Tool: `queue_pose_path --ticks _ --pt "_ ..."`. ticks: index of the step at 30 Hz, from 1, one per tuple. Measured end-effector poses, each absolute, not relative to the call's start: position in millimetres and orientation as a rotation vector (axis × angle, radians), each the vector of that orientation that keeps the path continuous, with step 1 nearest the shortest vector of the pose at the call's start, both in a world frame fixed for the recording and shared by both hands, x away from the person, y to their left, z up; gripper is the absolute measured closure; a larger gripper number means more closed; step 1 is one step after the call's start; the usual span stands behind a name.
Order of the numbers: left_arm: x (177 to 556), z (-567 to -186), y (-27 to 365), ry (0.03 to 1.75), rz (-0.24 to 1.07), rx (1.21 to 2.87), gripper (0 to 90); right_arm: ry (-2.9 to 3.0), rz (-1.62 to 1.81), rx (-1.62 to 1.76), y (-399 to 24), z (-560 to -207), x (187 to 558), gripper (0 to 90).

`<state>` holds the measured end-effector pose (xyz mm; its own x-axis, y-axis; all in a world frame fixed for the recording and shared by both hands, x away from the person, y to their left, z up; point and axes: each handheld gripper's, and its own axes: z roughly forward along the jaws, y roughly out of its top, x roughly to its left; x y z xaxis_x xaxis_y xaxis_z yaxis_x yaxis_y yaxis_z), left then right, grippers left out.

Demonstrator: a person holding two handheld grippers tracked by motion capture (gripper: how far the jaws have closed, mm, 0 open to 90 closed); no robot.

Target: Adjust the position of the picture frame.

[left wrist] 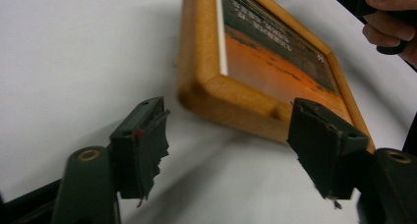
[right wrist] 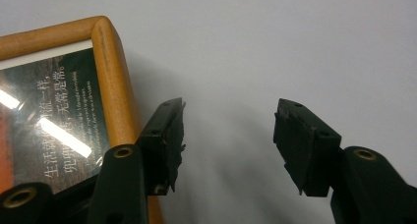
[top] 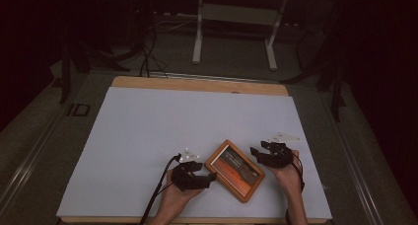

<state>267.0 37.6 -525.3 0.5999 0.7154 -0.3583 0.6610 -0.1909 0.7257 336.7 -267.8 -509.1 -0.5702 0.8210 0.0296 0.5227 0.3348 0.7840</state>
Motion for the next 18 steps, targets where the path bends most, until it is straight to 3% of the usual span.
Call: queue_pose_path --ticks 6,18 --pt "276.2 -527.1 28.5 1.105 0.004 1.88 27.3 2.239 1.132 1.181 -270.3 -507.2 336.2 42.4" --pt "294.4 -524.6 25.1 1.171 -0.097 1.897 35.9 2.378 1.296 1.096 -259.6 -509.0 335.8 41.0"
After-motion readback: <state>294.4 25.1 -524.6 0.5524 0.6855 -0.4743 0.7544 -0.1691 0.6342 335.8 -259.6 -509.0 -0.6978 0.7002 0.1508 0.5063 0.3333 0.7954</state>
